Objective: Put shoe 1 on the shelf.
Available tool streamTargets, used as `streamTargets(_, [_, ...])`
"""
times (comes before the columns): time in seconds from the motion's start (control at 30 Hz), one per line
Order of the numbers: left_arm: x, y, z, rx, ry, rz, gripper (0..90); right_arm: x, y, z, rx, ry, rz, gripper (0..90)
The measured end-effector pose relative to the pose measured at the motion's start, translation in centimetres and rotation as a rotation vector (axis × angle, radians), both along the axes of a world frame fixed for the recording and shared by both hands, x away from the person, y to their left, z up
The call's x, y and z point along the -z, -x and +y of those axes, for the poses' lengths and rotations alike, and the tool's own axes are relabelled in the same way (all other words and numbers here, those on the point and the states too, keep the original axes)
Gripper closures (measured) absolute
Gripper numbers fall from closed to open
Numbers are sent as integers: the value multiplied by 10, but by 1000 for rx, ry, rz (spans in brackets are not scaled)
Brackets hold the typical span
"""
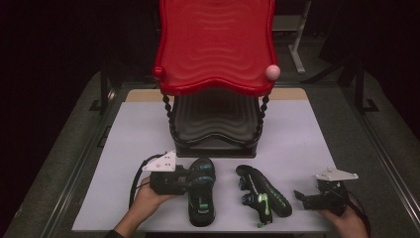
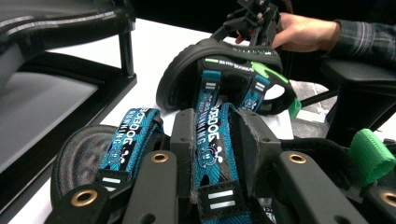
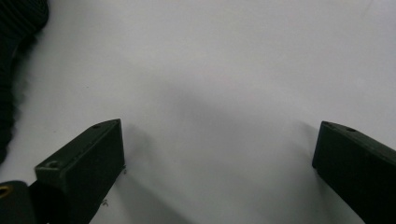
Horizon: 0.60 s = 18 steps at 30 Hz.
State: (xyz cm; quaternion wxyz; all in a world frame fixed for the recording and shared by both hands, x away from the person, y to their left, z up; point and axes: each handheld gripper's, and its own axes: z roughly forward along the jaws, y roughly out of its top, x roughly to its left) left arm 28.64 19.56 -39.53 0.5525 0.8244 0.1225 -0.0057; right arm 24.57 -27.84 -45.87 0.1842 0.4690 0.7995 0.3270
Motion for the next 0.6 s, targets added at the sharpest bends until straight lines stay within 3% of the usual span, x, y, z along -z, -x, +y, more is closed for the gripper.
streamTargets(0.6, [-49,0,-1,6,63,-29,697,0,0,0,0,0,-1,16])
